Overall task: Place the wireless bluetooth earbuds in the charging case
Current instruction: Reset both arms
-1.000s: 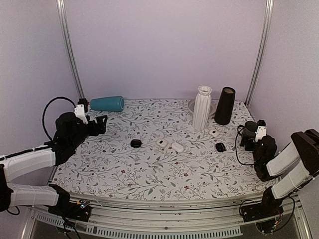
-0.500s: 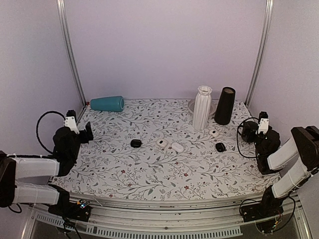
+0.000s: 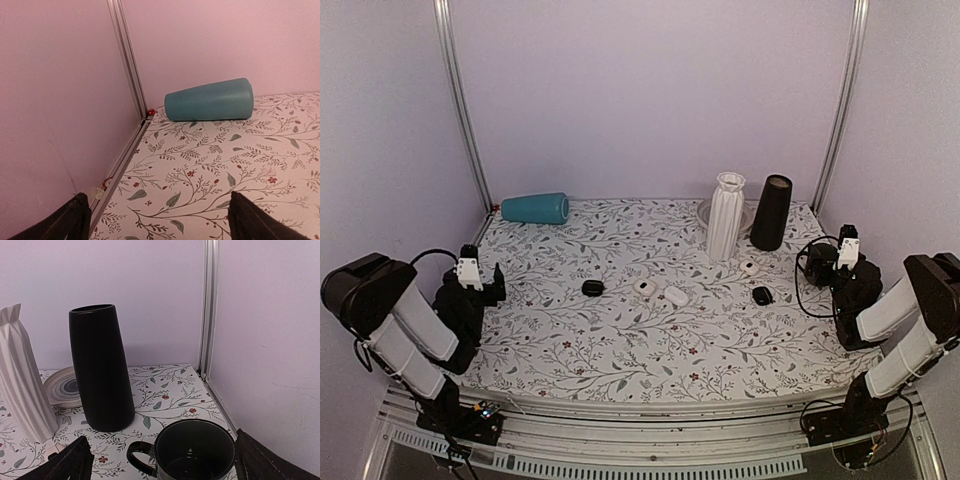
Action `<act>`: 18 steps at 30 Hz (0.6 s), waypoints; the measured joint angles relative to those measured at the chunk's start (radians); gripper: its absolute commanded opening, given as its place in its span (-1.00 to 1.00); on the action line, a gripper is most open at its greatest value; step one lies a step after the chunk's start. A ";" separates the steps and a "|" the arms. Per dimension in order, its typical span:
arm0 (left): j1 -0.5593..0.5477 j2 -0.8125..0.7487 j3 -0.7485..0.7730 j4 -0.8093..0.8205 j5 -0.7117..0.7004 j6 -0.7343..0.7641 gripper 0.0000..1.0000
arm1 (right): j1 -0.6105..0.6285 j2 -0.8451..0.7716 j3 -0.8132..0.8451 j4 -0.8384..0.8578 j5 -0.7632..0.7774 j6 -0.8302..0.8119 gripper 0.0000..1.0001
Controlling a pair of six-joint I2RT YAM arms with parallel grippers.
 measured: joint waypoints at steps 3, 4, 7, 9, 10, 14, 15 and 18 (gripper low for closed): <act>0.036 0.029 -0.017 0.002 0.072 0.000 0.92 | 0.000 0.000 0.000 0.000 0.000 0.000 0.98; 0.043 0.039 -0.017 0.002 0.086 0.000 0.92 | 0.000 0.000 0.000 0.000 0.000 0.000 0.98; 0.052 0.047 -0.014 0.003 0.116 -0.001 0.92 | 0.000 0.000 0.000 0.000 0.000 0.000 0.98; 0.053 0.047 -0.009 0.003 0.126 -0.001 0.92 | 0.000 0.000 0.000 0.000 0.000 0.000 0.98; 0.054 0.047 -0.008 0.003 0.128 -0.001 0.92 | 0.000 0.000 0.000 0.000 0.000 0.000 0.98; 0.055 0.047 -0.007 0.003 0.135 -0.001 0.92 | 0.000 0.000 0.000 0.000 0.000 0.000 0.98; 0.055 0.047 -0.007 0.003 0.137 -0.001 0.92 | 0.000 0.000 0.000 0.000 0.000 0.000 0.98; 0.055 0.047 -0.007 0.003 0.141 -0.001 0.92 | 0.000 0.000 0.000 0.000 0.000 0.000 0.98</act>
